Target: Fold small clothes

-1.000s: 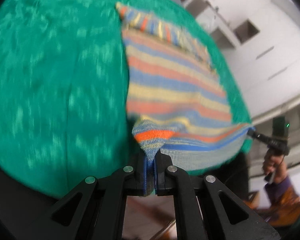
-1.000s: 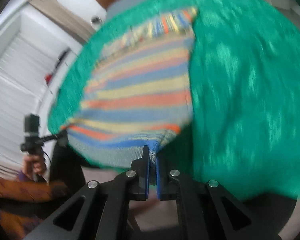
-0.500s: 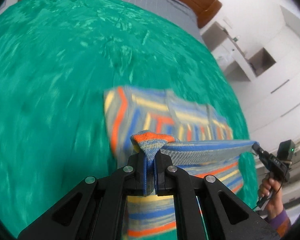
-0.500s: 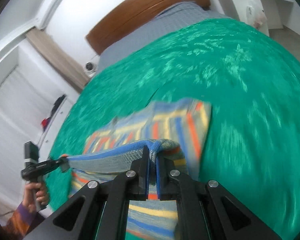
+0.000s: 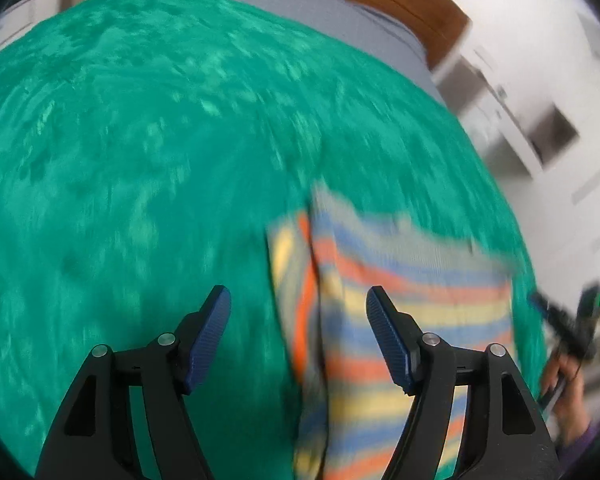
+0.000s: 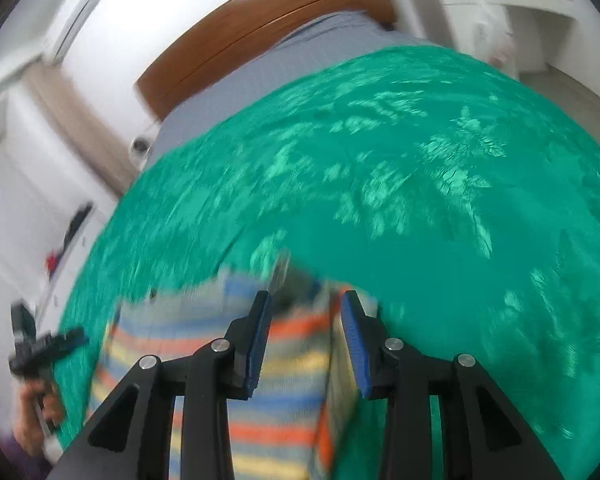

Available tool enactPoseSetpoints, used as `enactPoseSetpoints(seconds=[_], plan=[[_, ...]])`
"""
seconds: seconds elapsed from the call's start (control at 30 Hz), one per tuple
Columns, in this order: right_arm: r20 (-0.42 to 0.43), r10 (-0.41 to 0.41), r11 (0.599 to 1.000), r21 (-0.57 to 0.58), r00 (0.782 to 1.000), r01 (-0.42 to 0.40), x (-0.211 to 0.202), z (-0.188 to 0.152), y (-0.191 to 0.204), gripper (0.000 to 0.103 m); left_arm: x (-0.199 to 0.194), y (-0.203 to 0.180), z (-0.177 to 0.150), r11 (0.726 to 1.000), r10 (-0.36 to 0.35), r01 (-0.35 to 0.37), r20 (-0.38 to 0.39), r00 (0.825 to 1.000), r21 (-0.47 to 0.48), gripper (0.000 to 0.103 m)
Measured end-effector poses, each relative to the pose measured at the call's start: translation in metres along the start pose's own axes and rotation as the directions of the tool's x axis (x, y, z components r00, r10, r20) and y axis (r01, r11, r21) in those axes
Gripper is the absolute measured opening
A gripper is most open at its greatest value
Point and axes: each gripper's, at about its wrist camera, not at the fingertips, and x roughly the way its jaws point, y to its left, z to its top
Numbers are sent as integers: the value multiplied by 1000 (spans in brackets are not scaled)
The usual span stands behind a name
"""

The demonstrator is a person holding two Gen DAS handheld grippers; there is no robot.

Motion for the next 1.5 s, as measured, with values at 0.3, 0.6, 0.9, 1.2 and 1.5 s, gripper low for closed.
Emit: enactPoseSetpoints(seconds=[0.3, 0.6, 0.9, 1.2, 1.5], plan=[[-301, -23, 992, -126, 954, -16, -33, -101, 7, 56, -4, -20, -91, 984, 86, -70, -90, 992, 166, 38], [-315, -79, 996, -67, 946, 61, -46, -143, -8, 6, -5, -15, -113, 972, 163, -150, -63, 985, 180, 7], [-76, -107, 993, -60, 991, 102, -98, -161, -7, 53, -68, -9, -143, 943, 259, -285, 157, 953, 173, 92], [118, -228, 966, -97, 967, 239, -126, -215, 2, 68, -54, 27, -153, 864, 427, -482, 296, 854, 143, 93], [209, -235, 958, -115, 949, 263, -111, -240, -9, 76, -41, 54, -166, 919, 327, -377, 307, 894, 117, 100]])
